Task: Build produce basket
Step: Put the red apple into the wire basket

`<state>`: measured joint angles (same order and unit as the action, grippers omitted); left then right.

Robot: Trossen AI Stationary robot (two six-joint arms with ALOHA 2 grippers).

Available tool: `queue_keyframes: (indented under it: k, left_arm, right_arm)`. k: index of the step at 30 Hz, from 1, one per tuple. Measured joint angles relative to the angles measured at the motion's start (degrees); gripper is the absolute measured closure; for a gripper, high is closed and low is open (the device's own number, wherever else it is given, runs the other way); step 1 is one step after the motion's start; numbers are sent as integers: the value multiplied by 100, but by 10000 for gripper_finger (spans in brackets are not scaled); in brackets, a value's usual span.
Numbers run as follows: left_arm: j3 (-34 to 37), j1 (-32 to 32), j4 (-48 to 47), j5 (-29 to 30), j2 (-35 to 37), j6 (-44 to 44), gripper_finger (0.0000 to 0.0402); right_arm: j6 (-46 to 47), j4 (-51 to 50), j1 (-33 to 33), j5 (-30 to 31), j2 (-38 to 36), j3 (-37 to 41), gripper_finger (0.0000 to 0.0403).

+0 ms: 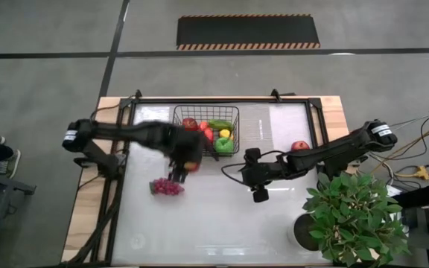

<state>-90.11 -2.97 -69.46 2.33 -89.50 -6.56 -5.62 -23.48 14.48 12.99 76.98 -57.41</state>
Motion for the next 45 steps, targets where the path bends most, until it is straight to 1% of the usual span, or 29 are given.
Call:
queue_keyframes:
  k: [3,7,9,12,15,20,24,28,35,41,45]
  left_arm:
    - [15,630,199,208,-47,-669,146]
    - [-26,1386,697,242,-287,-1238,146]
    - [-148,1655,928,234,-465,-1442,146]
    - [-415,1941,891,225,-868,-1650,146]
    - [-703,2107,875,230,-1336,-1666,146]
    - [-1324,2312,732,399,-2051,-1693,146]
    - [-1687,2526,600,413,-2408,-1692,146]
    - [-1699,2756,603,411,-2515,-1676,146]
    - [-1486,3037,593,409,-2544,-1677,146]
    - [-1474,3073,603,403,-2576,-1677,145]
    - [-1474,3071,650,403,-2578,-1642,134]
  right_arm:
    - [-122,87,-2,0,-136,0,209]
    - [-288,159,-5,-4,-299,0,209]
    - [-326,144,-15,-2,-381,0,209]
    - [-346,122,-17,-3,-463,1,209]
    - [-350,115,-17,0,-512,3,209]
    - [-347,91,-24,2,-521,21,209]
    - [-346,77,-24,2,-495,25,209]
    - [-344,73,-26,4,-497,46,209]
    - [-300,78,-26,4,-486,48,209]
    - [-249,80,-26,6,-486,48,209]
    - [-183,71,-26,5,-484,48,209]
